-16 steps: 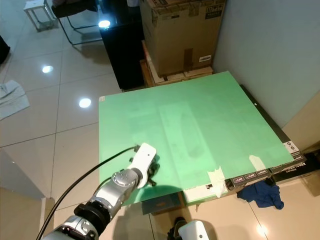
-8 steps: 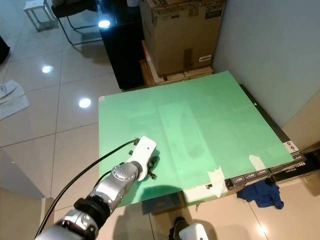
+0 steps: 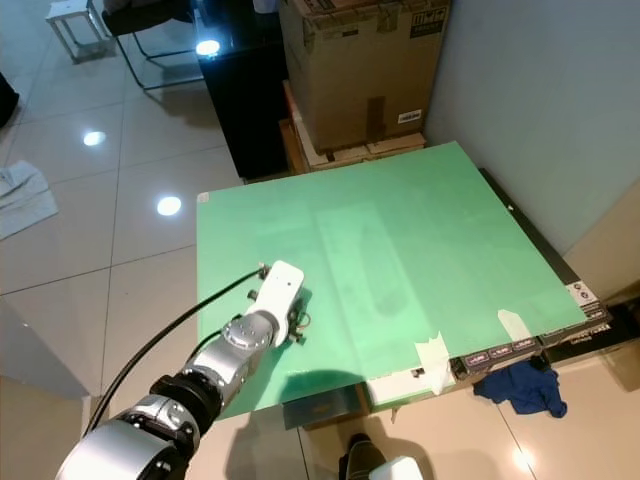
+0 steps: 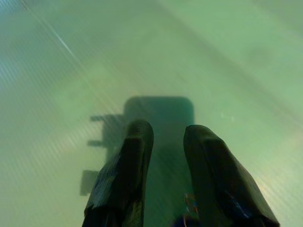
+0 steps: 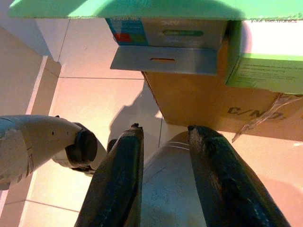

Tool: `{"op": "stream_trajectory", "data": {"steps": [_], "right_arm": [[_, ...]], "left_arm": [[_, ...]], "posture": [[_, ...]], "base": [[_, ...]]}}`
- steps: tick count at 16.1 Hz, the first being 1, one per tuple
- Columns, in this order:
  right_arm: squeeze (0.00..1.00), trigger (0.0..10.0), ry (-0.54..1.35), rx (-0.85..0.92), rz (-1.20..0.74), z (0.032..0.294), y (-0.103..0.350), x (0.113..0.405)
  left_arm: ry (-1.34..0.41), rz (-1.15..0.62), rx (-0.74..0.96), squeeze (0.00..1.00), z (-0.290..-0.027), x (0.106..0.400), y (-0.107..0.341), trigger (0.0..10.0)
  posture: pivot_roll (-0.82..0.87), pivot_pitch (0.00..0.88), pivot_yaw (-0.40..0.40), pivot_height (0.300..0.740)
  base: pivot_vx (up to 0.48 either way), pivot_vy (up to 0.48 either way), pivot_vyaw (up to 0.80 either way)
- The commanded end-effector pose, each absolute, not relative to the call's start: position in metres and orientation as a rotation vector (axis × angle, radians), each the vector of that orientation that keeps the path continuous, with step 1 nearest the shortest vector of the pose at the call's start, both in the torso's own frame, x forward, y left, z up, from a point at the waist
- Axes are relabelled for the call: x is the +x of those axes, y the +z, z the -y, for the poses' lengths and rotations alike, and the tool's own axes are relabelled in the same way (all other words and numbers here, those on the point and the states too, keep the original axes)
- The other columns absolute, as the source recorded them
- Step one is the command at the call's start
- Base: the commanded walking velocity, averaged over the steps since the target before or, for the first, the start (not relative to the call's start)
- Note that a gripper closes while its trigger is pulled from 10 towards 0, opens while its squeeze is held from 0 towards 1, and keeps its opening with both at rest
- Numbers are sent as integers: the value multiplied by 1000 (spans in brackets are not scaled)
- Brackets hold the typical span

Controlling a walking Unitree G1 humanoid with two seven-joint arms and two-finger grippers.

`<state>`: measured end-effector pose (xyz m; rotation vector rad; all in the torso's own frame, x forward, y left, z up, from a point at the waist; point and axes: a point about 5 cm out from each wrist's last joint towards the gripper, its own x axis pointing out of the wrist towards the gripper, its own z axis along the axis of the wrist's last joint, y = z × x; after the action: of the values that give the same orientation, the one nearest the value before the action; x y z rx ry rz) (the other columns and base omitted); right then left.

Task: Hang keys on a hook

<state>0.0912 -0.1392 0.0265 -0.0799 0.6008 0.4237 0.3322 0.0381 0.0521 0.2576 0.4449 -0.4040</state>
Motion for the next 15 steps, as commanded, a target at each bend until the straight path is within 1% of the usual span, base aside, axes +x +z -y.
{"op": "stream_trajectory", "data": {"steps": [1,6,9,13,15], "right_arm": [[0,10000,425,-62,-626,138,23,83],[0,10000,431,-58,-619,136,22,81],[0,10000,434,-61,-614,137,22,83],[0,10000,431,-67,-634,145,8,85],[0,10000,426,-69,-650,150,-4,85]], "left_arm": [[-407,-479,255,0,-34,327,46,9922],[-396,-523,239,0,-40,321,35,9882],[-402,-525,232,0,-38,320,35,9804],[-418,-518,218,0,-33,319,35,9686],[-429,-474,228,0,-31,322,41,9647]], "posture": [[-350,221,113,740],[-339,224,111,740],[-340,225,107,740],[-341,223,105,740],[-340,220,103,740]], "base": [[0,0,0],[0,0,0],[0,0,0],[0,0,0],[0,0,0]]}}
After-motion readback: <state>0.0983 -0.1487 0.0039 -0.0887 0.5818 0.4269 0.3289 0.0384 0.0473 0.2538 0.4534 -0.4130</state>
